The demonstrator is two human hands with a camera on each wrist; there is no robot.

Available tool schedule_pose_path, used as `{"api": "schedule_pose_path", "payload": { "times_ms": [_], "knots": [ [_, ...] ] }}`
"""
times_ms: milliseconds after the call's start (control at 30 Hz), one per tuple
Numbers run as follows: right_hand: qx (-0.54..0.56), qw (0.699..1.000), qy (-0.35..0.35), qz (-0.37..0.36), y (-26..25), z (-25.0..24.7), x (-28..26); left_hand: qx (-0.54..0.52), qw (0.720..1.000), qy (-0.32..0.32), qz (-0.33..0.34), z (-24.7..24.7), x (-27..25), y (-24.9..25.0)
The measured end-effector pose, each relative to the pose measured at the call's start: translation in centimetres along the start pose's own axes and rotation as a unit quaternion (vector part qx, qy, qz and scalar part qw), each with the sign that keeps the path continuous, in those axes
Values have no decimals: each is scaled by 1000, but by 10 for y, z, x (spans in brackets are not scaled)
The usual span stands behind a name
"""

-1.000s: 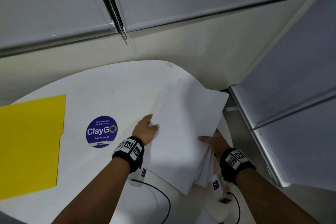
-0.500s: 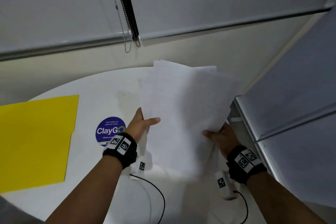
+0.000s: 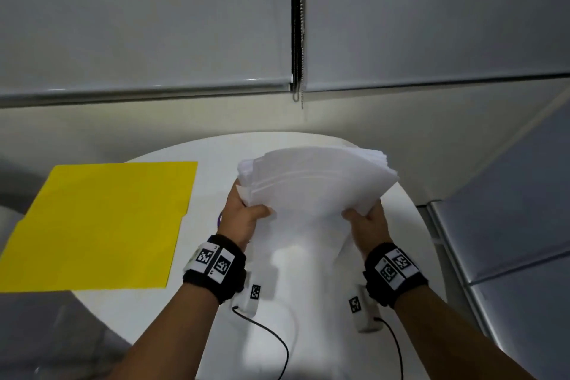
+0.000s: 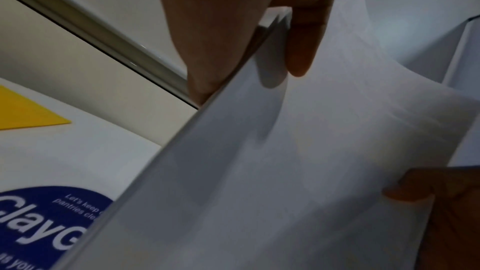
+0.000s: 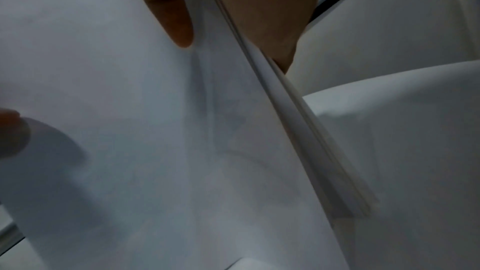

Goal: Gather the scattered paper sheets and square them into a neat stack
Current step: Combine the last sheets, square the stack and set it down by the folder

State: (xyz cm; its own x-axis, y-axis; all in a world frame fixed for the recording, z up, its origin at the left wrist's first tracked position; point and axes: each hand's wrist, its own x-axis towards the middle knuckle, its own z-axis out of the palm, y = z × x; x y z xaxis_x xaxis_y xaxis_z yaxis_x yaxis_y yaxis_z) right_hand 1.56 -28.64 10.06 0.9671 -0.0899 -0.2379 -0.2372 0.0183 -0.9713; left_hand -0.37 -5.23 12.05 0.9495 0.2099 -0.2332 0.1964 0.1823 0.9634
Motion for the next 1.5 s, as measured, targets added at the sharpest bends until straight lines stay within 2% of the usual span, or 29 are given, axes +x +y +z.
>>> {"api": "schedule_pose_path", "payload": {
  "times_ms": [200,333,467,600,700,933,1133,1333,1500],
  "knots": [
    [-116,991,24,-68,-7,-2,-5,45,997,64,12,3,-10,0],
    [-118,988,26,-94,-10,-5,-8,33,995,86,42,12,-16,12],
    [-135,986,-5,-98,-15,-4,-13,17,994,82,75,-6,-16,17],
    [-126,989,3,-78,-14,-2,-16,32,997,56,42,-20,-18,14],
    [-109,989,23,-95,-17,1,-18,34,998,37,25,-25,-15,16],
    [-62,992,34,-104,-27,16,-14,66,997,25,12,-9,-3,23],
    [-143,986,14,-79,-25,20,-4,70,997,30,-4,-5,9,14],
    [-149,980,27,-131,-33,24,2,58,997,55,5,10,17,8],
    [-130,988,3,-84,-19,16,-3,45,998,48,17,-1,14,6]
  ]
}}
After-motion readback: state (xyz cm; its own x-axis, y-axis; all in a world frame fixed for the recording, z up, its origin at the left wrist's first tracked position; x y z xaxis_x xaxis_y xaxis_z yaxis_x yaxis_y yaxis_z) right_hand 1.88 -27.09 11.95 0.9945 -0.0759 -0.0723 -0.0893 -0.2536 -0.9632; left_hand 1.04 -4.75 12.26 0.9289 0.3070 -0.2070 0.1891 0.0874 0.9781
